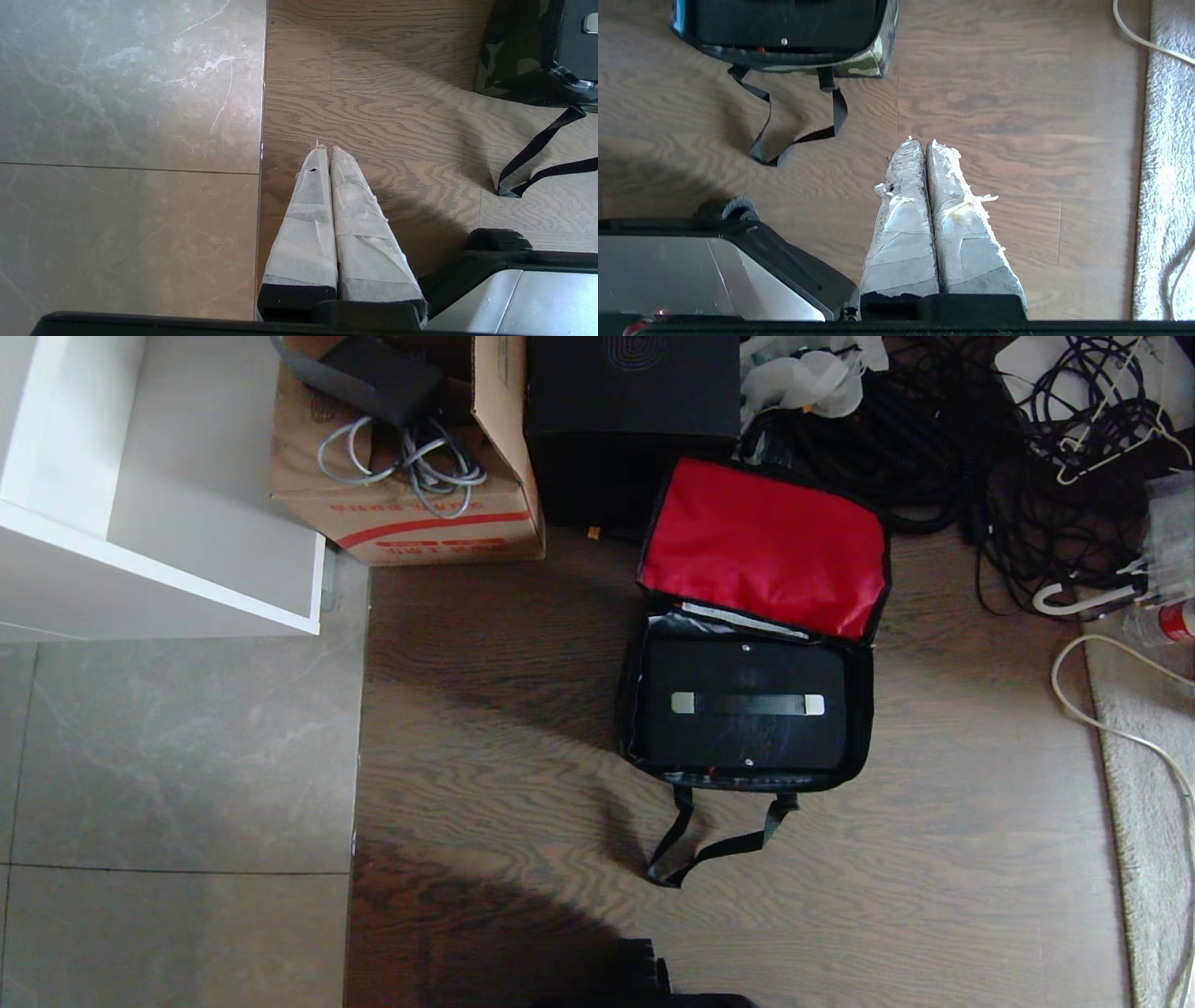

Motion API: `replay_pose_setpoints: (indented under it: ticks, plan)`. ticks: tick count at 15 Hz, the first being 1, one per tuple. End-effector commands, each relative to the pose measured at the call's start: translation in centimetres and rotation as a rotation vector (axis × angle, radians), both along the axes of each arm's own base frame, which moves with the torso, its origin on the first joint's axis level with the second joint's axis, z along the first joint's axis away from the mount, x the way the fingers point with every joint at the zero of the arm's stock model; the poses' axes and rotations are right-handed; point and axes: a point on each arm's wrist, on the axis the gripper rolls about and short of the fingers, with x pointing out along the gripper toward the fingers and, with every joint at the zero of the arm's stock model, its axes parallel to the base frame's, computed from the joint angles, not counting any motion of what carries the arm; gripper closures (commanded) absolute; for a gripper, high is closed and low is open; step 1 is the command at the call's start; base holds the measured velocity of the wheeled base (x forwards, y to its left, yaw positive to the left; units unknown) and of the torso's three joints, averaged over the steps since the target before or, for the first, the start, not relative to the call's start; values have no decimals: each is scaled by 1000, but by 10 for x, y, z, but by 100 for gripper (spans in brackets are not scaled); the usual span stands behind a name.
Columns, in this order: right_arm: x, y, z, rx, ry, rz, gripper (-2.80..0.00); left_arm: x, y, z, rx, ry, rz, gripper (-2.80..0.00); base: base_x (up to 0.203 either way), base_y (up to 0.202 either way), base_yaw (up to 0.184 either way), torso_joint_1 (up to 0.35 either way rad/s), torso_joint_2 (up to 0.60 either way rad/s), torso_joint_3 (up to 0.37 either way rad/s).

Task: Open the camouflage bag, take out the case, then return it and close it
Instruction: Grip the handle

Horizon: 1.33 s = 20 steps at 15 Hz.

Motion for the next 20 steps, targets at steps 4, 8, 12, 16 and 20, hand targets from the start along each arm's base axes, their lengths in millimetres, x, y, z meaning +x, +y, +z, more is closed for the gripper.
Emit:
replay_pose_setpoints:
  ticks: [4,8,12,16,20]
  plan:
    - [-1,0,0,11,-13,-5,0,0,0,0,0,0,0,0,0,0,0,0,0,0]
    - [-1,0,0,41,-9,-7,0,0,0,0,0,0,0,0,0,0,0,0,0,0]
    - [-1,0,0,39,-14,-6,0,0,0,0,0,0,0,0,0,0,0,0,0,0]
    - [-1,0,0,40,-13,-6,0,0,0,0,0,-1,0,0,0,0,0,0,0,0]
    - [-1,0,0,38,-14,-5,0,0,0,0,0,0,0,0,0,0,0,0,0,0]
